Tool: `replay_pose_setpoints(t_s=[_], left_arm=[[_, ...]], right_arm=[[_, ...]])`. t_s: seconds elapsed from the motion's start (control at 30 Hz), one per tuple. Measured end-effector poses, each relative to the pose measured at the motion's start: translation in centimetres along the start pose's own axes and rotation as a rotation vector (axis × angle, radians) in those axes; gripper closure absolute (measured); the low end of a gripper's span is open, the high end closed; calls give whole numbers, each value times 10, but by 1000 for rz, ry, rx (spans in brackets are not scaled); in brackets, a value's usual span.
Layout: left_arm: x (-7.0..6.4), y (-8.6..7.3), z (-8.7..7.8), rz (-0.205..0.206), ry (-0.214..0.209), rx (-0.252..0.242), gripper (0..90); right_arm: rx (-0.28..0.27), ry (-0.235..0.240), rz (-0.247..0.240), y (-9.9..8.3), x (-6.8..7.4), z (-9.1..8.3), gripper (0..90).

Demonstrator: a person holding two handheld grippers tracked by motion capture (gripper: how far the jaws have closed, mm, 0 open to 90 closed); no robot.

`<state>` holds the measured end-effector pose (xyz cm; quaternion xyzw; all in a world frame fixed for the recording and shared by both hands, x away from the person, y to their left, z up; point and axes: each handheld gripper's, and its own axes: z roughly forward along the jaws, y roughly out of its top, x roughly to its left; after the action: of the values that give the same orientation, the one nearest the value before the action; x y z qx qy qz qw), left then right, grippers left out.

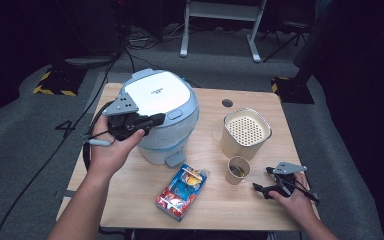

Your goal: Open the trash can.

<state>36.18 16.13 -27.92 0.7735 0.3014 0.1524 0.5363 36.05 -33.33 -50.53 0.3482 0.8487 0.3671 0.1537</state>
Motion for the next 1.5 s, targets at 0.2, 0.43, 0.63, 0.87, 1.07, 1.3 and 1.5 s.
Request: replay_pose_setpoints(t_s=[0.2,0.43,0.63,0.87,1.07,1.3,1.5], left_arm=[[-1,8,15,19,8,19,900],[0,12,33,10,26,33,900],[0,14,41,5,56,57,900],[-4,17,48,24,96,98,900],[-8,20,47,38,121,128,900],[-11,21,49,55,133,154,900],[-9,20,49,46,127,147,900]], right_arm=[[1,1,0,0,0,0,100],[1,0,0,0,0,0,100],[1,1,-1,0,0,0,100],[1,1,0,0,0,0,100],[1,0,0,0,0,0,100],[1,1,0,0,0,0,100],[1,0,0,0,0,0,100]])
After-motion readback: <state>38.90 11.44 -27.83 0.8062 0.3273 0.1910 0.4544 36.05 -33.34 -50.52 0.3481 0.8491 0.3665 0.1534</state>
